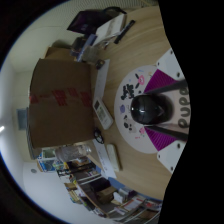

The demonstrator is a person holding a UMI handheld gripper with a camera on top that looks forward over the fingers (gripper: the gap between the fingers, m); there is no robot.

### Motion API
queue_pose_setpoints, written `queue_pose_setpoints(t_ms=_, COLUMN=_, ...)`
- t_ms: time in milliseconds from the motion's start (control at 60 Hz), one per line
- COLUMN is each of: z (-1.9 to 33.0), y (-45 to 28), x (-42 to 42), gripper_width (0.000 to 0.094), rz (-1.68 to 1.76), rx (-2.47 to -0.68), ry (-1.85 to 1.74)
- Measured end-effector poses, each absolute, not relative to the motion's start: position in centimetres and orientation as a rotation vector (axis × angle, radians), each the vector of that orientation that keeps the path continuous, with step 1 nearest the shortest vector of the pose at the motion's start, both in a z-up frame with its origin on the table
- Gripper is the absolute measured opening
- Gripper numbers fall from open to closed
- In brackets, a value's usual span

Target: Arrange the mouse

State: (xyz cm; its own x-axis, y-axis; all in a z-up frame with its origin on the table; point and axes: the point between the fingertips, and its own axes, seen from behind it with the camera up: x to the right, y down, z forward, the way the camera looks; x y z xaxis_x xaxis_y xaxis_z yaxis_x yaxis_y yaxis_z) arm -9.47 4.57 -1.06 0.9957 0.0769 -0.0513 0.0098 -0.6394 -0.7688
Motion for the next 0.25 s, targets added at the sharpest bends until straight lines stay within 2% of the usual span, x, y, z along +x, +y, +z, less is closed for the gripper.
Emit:
queue_pose_setpoints(t_ms=33, z=-0.6, y=3.9, x=-9.8, gripper_width=0.0769, rz=0.144, rx=-2.274, ry=-0.042)
queue_pose_setpoints(t_ms=50, z=-0.3, y=3.5, x=-10.0, gripper_width=0.0786, rz=0.164, rx=-2.275, ry=-0.035)
queue_pose_setpoints(t_ms=83, z=0.4, y=2.9, x=-10.2, gripper_width=0.0882, rz=0.192, rx=-2.268, ry=-0.018)
queue_pose_setpoints(t_ms=100, z=1.0, y=2.5, x=-10.2, gripper_width=0.0861, rz=0.205, rx=-2.264, ry=-0.014)
queue_pose_setpoints(t_ms=117, z=1.5, y=2.0, x=-10.3, gripper_width=0.0886, rz=0.215, rx=-2.260, ry=-0.010)
queue_pose_setpoints(t_ms=133, z=2.0, y=1.6, x=-10.2, gripper_width=0.0839, rz=0.222, rx=-2.256, ry=-0.007)
queue_pose_setpoints(t_ms=250, z=6.0, y=-2.6, x=-9.1, gripper_width=0.0839, rz=0.236, rx=-2.229, ry=0.003)
